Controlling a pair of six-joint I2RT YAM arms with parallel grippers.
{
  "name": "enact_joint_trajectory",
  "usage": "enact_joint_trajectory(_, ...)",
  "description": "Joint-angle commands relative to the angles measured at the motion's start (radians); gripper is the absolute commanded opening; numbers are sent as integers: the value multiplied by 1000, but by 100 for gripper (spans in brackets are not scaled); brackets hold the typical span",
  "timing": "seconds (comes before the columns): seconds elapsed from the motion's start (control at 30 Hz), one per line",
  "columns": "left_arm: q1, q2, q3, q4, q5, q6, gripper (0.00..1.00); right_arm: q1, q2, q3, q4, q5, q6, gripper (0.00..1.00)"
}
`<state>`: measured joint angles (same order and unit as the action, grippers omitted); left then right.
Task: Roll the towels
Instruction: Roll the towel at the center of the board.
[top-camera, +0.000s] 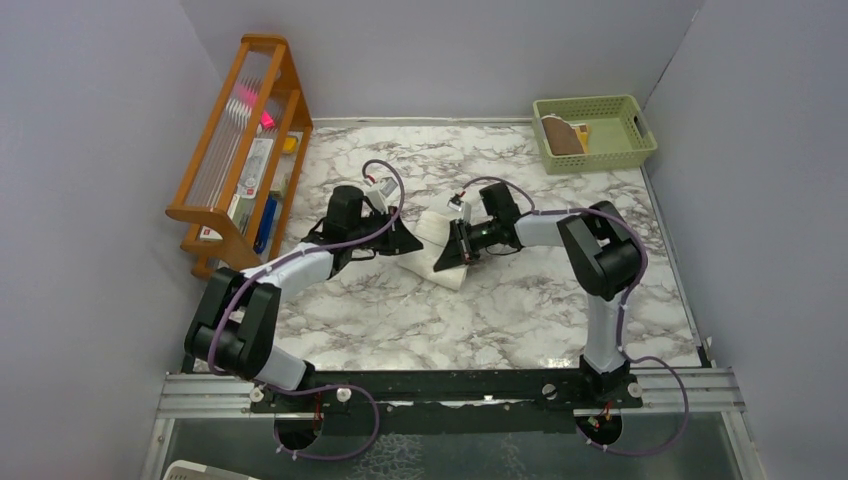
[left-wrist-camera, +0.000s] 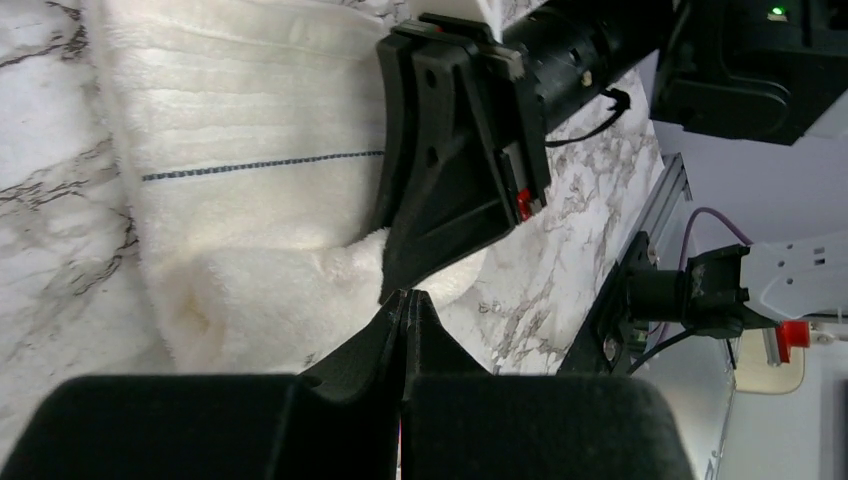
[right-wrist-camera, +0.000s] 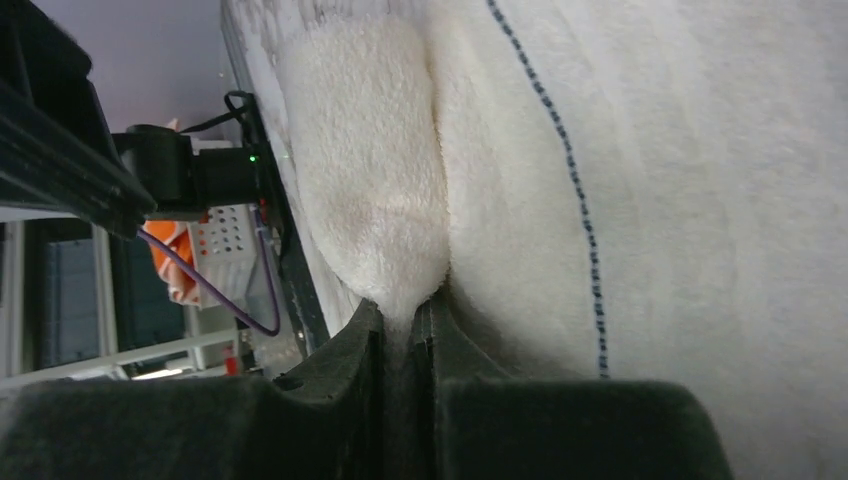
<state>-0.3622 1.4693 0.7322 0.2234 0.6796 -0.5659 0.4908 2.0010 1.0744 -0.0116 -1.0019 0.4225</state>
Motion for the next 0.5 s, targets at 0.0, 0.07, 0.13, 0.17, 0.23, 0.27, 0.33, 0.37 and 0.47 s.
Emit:
enact_joint_trajectory(0.0, -22, 2, -11, 52, -26, 13, 0, -27, 61, 28, 72, -77, 96, 1)
enact_joint_trajectory(0.07, -26, 28, -12, 69, -22, 11, 0, -38, 88, 25, 92, -80, 118, 1)
enact_joint_trajectory(0.13, -29, 60, -11, 85, -10, 8, 0, -45, 106, 21, 115, -84, 140, 1)
enact_joint_trajectory(0.17, -30, 78, -11, 95, -1, 3, 0, -46, 113, 22, 119, -84, 144, 1)
enact_joint_trajectory(0.23, -35, 119, -14, 122, 6, -6, 0, -46, 122, 23, 122, -81, 149, 1)
enact_joint_trajectory(0.27, -37, 146, -17, 135, 5, -10, 0, -47, 127, 24, 128, -82, 153, 1)
enact_joint_trajectory(0.33, -40, 187, -26, 164, -3, -16, 0, -47, 131, 24, 131, -81, 156, 1)
enact_joint_trajectory(0.37, -40, 206, -31, 183, -8, -21, 0, -49, 133, 24, 130, -80, 156, 1)
enact_joint_trajectory(0.47, -41, 280, -22, 212, -21, -32, 0, -49, 133, 25, 130, -75, 150, 1)
